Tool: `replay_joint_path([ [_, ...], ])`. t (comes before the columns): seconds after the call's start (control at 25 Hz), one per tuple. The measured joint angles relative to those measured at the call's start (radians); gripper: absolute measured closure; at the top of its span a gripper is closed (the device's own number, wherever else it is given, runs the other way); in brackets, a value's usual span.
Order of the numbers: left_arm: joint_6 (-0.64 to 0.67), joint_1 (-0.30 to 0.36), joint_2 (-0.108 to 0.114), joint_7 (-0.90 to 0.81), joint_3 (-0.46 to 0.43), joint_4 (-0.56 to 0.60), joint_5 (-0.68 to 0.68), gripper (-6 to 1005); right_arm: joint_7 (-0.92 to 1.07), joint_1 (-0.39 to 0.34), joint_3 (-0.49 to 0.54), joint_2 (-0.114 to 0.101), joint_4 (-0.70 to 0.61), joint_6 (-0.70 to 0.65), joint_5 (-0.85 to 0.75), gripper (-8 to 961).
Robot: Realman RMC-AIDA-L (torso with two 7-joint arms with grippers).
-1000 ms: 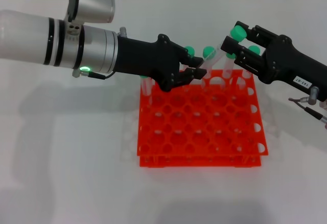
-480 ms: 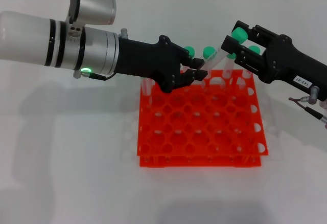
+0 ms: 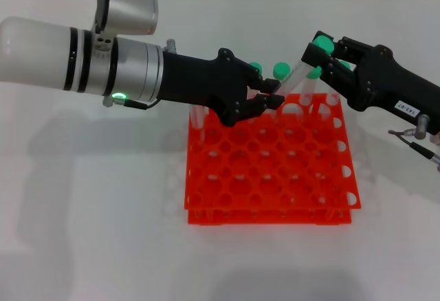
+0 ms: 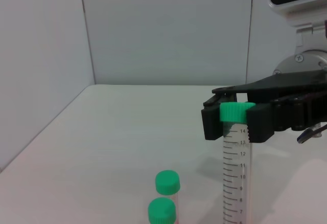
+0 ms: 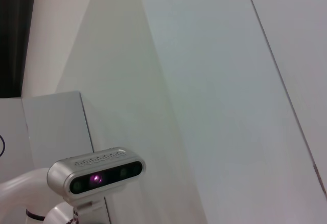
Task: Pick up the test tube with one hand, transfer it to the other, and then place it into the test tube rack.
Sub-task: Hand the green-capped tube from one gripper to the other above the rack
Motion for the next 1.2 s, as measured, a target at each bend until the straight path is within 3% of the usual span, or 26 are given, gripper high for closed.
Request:
replay_joint_path([
  [0.32,0.0,0.005,0.001,-0.01,-0.001,0.0,0.0,818,0.004,-0.004,0.001,0.0,-0.001,0.004,0.007,696],
  [0.72,0.008,0.006,0.004,-0.122,-0.001,0.034,0.006,771,0.006,-0.006,-0.005,0.0,-0.001,0.005,0.01,694],
  [0.96,0.014,0.04,0.006,-0.322,0.04,0.166,0.03,611,0.007,-0.004,-0.008,-0.005,-0.001,0.005,0.005,692],
  [1.2,0.099,0.163,0.005,-0.551,0.074,0.492,0.071,386,0.014,-0.004,-0.011,-0.012,-0.019,0.005,0.001,691],
])
